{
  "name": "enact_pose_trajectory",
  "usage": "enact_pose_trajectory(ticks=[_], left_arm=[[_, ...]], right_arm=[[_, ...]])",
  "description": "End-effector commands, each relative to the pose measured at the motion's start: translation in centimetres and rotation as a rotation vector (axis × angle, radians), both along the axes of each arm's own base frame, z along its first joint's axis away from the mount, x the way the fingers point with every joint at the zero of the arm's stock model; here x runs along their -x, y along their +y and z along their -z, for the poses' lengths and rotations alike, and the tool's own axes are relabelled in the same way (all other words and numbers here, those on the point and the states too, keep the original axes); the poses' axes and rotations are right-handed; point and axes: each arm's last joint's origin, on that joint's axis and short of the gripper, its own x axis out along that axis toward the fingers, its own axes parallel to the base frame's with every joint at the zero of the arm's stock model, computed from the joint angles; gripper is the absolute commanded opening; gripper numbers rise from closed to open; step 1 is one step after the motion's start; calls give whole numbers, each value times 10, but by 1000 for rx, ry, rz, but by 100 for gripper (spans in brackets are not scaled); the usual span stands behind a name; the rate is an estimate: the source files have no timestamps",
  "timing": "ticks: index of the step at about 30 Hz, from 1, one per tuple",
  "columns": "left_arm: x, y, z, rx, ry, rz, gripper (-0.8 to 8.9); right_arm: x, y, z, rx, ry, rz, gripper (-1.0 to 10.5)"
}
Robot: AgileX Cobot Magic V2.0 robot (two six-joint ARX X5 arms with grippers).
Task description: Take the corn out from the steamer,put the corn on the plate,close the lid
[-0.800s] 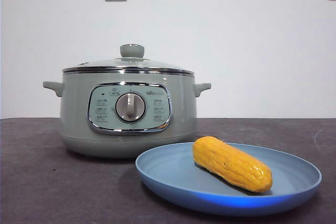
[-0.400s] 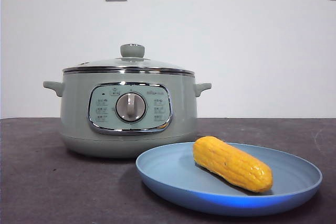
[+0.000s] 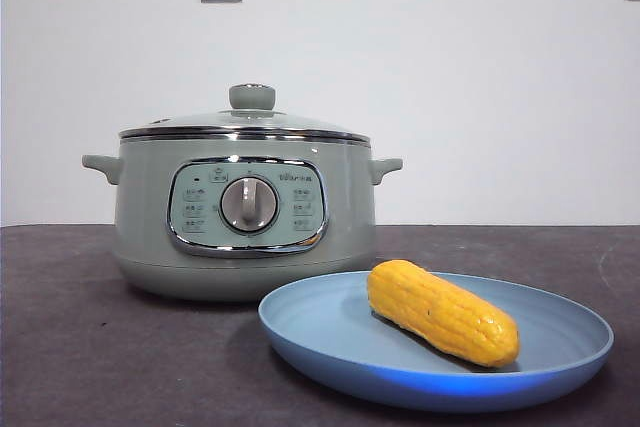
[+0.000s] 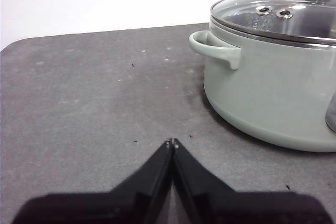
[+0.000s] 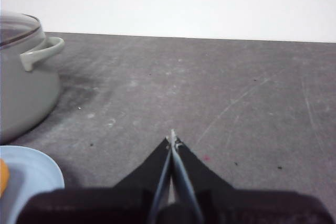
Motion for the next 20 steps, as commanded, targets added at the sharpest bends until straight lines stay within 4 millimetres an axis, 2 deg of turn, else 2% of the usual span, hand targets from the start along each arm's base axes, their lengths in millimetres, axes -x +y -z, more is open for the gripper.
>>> enact_pose_trajectory(ticks=[1,4,20], left_arm=[[-1,0,4,6,7,-5,-4],[-1,0,4,6,7,-5,-4],[-1,0,4,6,7,-5,-3]], right_arm=[[-1,-1,9,1,28,17,1],[-2,-1,14,3,49,16,1],[-2,0,14,3,46,13,1]])
